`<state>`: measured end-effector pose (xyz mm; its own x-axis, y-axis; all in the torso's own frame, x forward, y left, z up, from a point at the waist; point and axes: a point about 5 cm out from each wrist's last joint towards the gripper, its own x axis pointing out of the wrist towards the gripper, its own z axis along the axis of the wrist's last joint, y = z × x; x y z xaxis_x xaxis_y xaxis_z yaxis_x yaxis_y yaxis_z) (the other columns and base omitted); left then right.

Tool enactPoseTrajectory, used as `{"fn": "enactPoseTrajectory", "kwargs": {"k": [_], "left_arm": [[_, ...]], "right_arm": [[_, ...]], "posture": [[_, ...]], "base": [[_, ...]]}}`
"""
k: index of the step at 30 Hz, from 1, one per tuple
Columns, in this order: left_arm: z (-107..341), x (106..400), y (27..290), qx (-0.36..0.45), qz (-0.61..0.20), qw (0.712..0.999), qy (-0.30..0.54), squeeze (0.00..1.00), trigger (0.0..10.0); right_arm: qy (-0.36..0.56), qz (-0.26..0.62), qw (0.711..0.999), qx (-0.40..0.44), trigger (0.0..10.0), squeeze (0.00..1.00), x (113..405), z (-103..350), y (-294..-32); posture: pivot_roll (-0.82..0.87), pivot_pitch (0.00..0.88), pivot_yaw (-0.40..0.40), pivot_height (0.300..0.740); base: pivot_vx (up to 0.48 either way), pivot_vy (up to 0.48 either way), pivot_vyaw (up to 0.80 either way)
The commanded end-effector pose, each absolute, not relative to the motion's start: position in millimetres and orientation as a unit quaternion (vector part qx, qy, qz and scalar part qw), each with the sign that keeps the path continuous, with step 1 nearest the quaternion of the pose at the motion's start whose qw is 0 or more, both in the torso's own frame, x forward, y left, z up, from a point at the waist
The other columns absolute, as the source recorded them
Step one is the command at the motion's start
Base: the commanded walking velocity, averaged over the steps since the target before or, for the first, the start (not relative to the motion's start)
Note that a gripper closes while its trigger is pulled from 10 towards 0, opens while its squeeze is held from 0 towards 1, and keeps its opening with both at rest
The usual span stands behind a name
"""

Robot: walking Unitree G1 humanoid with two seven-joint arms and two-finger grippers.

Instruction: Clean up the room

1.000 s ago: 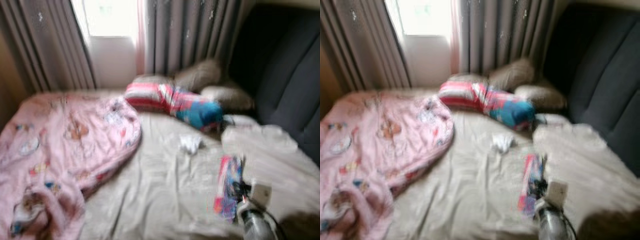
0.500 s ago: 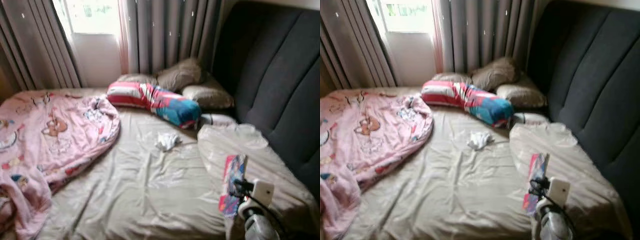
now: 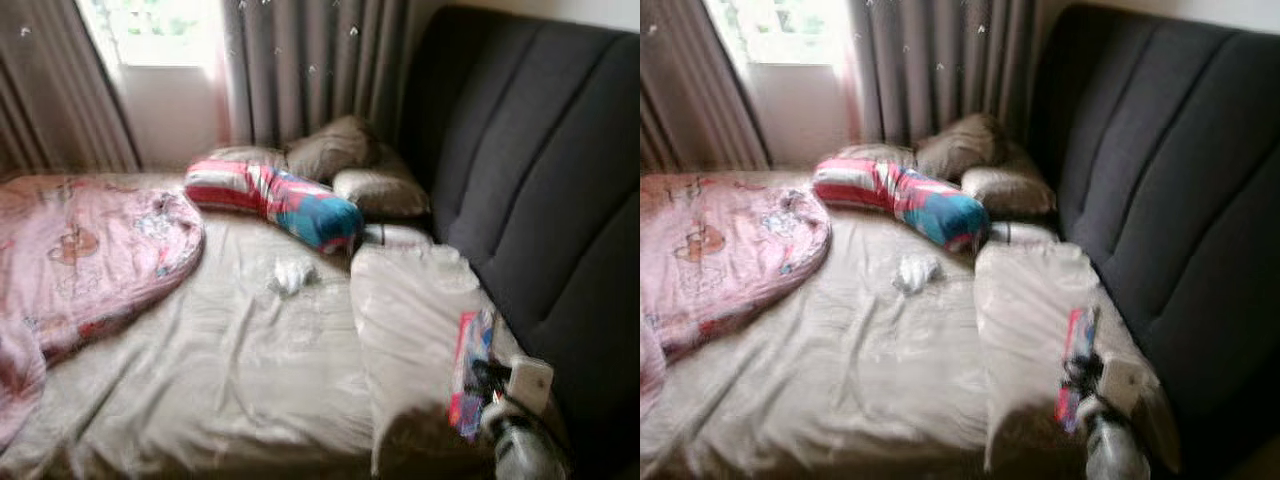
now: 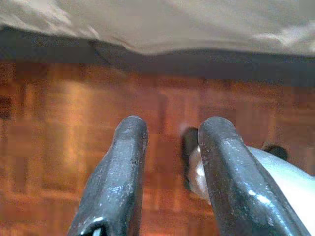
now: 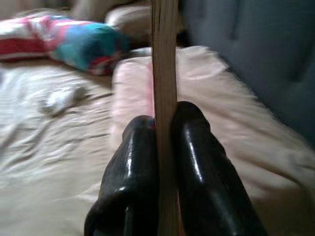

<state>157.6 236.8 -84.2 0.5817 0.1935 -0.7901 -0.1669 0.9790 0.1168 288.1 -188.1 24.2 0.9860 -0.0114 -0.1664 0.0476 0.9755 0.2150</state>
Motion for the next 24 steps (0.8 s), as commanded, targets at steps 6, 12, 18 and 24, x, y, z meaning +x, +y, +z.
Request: {"fn": "enactPoseTrajectory", "kwargs": {"k": [6,12,18,24], "left_arm": [[-77.8,172.8,238.7,0.007,0.114,0.893,0.436,0.0,10.0],[-71.5,174.2,257.7,0.013,0.122,0.895,0.429,0.0,10.0],[-68.4,175.4,264.7,0.015,0.125,0.897,0.425,0.0,10.0],[-66.1,185.8,256.8,0.015,0.119,0.901,0.417,0.0,10.0]], "right_arm": [[0.066,-0.014,0.993,0.099,10.0,0.0,291.1,31.5,-195.2],[0.066,-0.014,0.993,0.099,10.0,0.0,291.3,31.7,-195.4],[0.066,-0.013,0.993,0.099,10.0,0.0,291.7,32.1,-195.2],[0.065,-0.014,0.993,0.1,10.0,0.0,292.0,32.1,-194.9]], "posture": [[-0.02,0.0,-0.033,0.74],[-0.02,0.0,-0.032,0.74],[-0.03,0.0,-0.032,0.74],[-0.03,0.0,-0.03,0.74]], "base": [[0.0,0.28,0.0],[0.0,0.48,0.0],[0.0,0.434,0.0],[0.0,0.408,0.0]]}}
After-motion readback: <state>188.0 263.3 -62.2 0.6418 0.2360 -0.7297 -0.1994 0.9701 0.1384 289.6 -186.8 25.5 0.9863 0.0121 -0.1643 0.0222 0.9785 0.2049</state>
